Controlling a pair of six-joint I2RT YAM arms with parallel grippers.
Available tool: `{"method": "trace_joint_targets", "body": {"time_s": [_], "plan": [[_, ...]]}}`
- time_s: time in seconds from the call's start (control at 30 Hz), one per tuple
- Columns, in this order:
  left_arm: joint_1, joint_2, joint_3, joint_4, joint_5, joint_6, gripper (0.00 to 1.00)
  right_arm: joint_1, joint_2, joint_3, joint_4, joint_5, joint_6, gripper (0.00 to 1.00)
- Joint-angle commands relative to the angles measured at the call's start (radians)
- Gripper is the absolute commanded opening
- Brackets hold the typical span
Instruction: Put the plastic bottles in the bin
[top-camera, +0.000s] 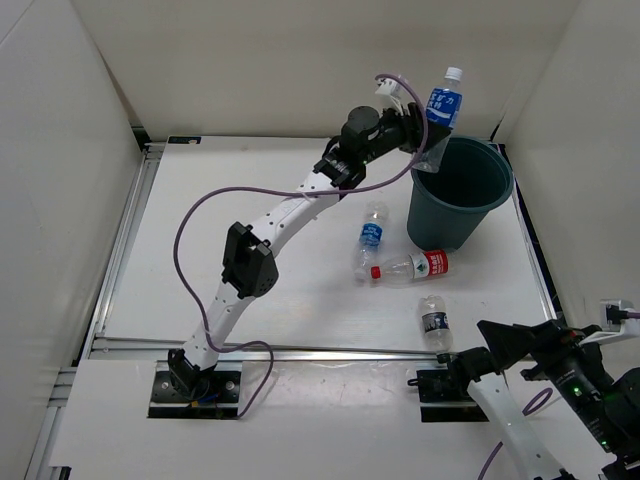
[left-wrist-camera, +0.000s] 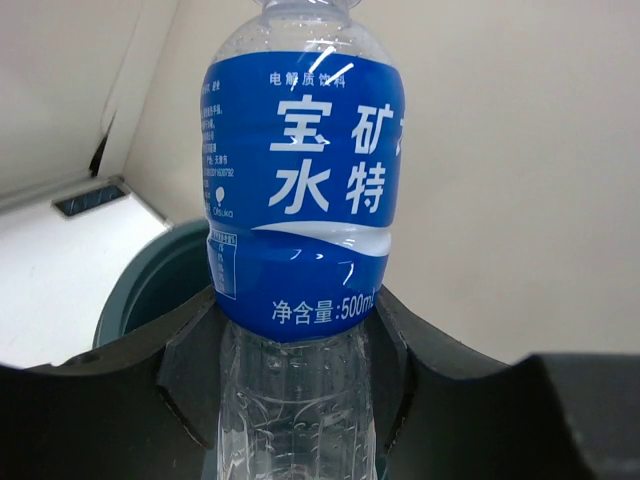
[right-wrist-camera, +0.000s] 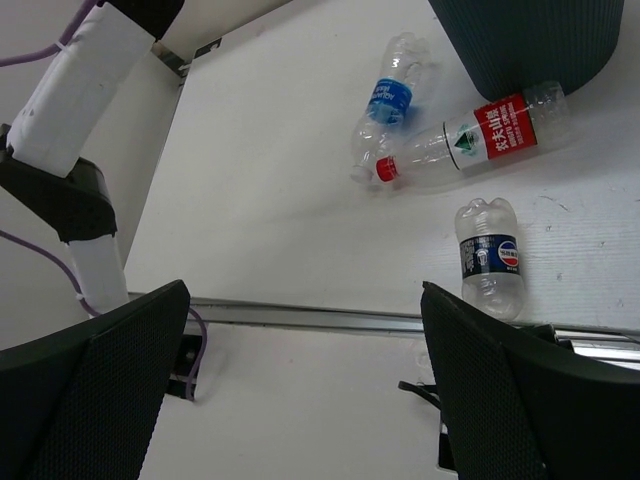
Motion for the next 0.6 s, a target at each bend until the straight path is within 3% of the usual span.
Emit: {"method": "trace_joint_targets", "body": {"time_s": [0.0, 0.3, 0.5, 0.57], "plan": [[-0.012, -0.027, 0.023, 0.171, -0.033, -0.060, 0.59, 0.008, -0.017, -0.008, -0.093, -0.008, 0.008, 1.00], [-0.052, 0.028, 0.013, 0.262, -0.077, -0.112, 0.71, 0.018, -0.008, 0.001, -0.093, -0.008, -0.003, 1.00], [-0.070, 0.048, 0.013, 0.260, -0.095, -0.103, 0.91, 0.057, -0.028, 0.001, -0.093, 0.001, 0.007, 1.00], [-0.079, 0.048, 0.013, 0.251, -0.084, -0.094, 0.94, 0.058, -0.039, 0.001, -0.093, 0.001, 0.008, 1.00]]}}
